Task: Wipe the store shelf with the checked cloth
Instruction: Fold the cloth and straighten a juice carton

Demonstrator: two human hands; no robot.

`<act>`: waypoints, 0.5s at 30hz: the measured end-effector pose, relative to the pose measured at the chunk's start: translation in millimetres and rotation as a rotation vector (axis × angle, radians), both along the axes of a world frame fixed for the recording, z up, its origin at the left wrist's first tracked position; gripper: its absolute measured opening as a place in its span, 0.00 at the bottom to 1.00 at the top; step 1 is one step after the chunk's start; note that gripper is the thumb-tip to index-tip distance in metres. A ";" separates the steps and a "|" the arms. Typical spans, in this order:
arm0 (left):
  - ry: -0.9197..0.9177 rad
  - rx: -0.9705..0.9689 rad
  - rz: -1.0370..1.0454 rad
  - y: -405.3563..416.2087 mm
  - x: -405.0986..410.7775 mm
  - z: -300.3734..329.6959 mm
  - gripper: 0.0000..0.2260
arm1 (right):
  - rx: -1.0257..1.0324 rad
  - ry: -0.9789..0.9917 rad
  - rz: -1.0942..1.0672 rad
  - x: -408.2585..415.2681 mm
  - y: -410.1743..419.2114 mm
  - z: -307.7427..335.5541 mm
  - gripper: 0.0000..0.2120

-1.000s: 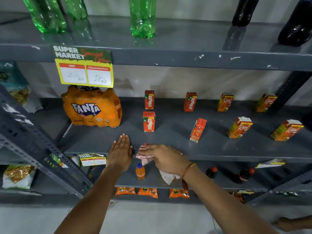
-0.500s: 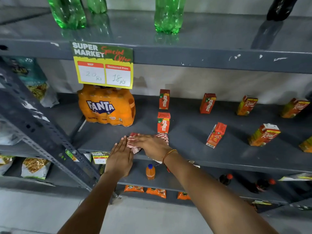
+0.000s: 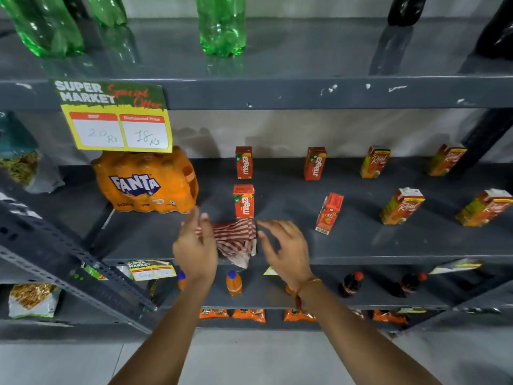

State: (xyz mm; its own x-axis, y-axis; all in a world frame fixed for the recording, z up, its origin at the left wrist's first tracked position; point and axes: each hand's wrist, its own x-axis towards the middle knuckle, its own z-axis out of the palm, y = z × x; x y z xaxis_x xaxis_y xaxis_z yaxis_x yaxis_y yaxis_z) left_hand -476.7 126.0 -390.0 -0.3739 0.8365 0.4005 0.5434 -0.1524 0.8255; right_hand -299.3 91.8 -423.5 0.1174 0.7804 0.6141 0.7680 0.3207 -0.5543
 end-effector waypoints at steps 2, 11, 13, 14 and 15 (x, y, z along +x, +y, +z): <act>0.062 0.067 -0.133 -3.5 31.2 3.7 0.15 | 0.060 0.124 -0.125 26.7 -15.5 0.7 0.08; 0.250 -0.191 -0.538 -19.9 145.4 -22.7 0.22 | -0.215 0.507 -0.417 146.1 -12.2 6.8 0.09; 0.234 -0.290 -0.601 -19.1 162.3 -27.4 0.27 | -0.368 0.431 -0.342 163.1 -3.1 5.4 0.14; 0.226 -0.325 -0.618 -18.6 169.0 -28.3 0.28 | -0.437 0.406 -0.298 167.9 0.1 6.3 0.16; 0.221 -0.345 -0.624 -17.9 175.2 -29.1 0.28 | -0.495 0.379 -0.260 171.3 3.1 7.6 0.17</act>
